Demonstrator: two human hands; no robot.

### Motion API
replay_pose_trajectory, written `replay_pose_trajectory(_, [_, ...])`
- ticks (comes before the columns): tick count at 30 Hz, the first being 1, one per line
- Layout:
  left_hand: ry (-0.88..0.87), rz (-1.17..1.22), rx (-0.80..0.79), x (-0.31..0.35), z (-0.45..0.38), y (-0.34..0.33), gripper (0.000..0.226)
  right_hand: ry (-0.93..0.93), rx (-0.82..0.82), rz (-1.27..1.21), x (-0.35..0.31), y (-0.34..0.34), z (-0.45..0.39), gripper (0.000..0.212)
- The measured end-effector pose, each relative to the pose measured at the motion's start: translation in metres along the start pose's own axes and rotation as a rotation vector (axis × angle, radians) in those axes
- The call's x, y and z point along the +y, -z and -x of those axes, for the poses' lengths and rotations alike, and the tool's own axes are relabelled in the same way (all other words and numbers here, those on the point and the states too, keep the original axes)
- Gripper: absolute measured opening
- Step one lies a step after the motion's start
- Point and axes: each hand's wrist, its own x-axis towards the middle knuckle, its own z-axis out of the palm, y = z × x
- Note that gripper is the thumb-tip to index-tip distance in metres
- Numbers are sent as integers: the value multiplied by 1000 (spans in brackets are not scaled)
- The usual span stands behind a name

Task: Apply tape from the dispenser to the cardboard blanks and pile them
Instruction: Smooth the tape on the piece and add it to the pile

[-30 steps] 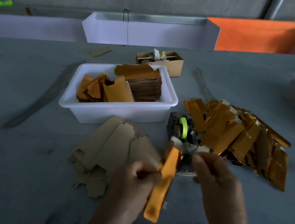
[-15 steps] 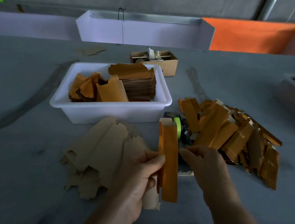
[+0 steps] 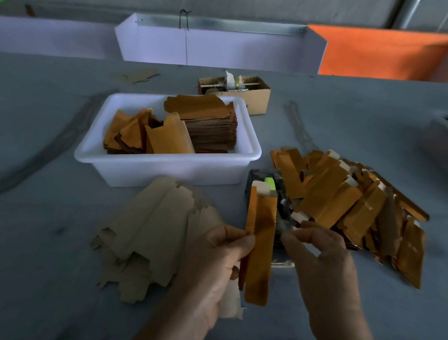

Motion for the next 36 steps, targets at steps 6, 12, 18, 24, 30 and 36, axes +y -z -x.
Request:
replay_pose_trajectory(6, [-129,-40,-108,6,-1,-11,17,39,18,117,2,-5,7,15])
replay_pose_trajectory(12, [-123,-133,-187,11,-4,-10,14,73,42,142,6,-7,9,24])
replay_pose_trajectory(18, [-163,-255,-96,11,-2,-15,11,90,39,53,10,-10,13,27])
replay_pose_trajectory(24, [-157,-378,-96,20,-3,-17,10,340,133,604,9,-6,12,8])
replay_pose_trajectory(30, [-66,-262,-124,29,4,-11,11,147,-29,-15,-5,31,15,17])
replay_pose_trajectory(36, [17,-96,-137,31,19,-6,4,260,-377,-72,-33,42,23,23])
